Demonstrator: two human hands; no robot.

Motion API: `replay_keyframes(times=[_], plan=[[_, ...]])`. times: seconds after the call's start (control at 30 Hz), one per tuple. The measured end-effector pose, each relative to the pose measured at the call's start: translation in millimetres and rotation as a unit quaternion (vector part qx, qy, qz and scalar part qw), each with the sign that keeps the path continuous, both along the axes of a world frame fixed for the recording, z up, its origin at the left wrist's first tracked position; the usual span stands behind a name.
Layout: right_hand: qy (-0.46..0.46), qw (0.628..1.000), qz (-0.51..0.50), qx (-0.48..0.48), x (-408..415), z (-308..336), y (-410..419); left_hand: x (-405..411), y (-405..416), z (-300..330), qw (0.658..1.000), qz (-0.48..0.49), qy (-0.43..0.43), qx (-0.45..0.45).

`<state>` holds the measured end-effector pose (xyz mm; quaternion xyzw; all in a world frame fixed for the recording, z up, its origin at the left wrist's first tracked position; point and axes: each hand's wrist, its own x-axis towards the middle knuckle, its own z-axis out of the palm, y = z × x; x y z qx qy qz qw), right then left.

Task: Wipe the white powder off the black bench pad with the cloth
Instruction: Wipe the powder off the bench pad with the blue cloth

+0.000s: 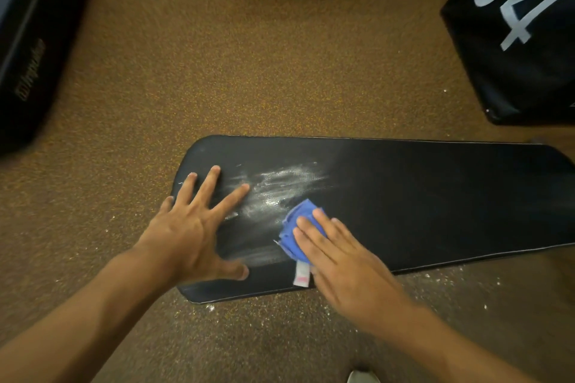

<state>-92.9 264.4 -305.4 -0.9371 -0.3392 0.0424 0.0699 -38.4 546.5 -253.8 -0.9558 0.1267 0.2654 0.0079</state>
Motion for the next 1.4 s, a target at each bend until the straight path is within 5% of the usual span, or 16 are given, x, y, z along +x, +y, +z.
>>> replay_keyframes(times=[0.23,0.5,0.73,0.97,1.2,1.4], plan=[[0.007,0.982,-0.185,0.025,52.7,0.5,20.6,-0.5,5.5,-3.9,1.000,-0.010,0.002,-0.020],[-0.020,0.999,0.011,-0.034,0.3,-1.5,-0.2,-1.4,5.1,-4.9,1.000,-0.011,-0.007,-0.013],[0.002,0.985,-0.168,0.026,46.3,0.1,48.1,-1.1,3.6,-6.9,1.000,-0.011,-0.006,-0.012],[-0.012,0.999,0.029,-0.016,1.7,-2.4,24.6,-0.5,5.2,-8.2,1.000,-0.014,-0.010,-0.007],[-0.003,0.983,-0.184,0.024,49.4,-1.8,72.0,0.1,3.4,-8.6,1.000,-0.011,0.002,-0.002],[-0.013,1.000,0.020,-0.007,2.0,1.7,37.2,0.2,4.3,-6.8,1.000,-0.008,0.004,-0.003]])
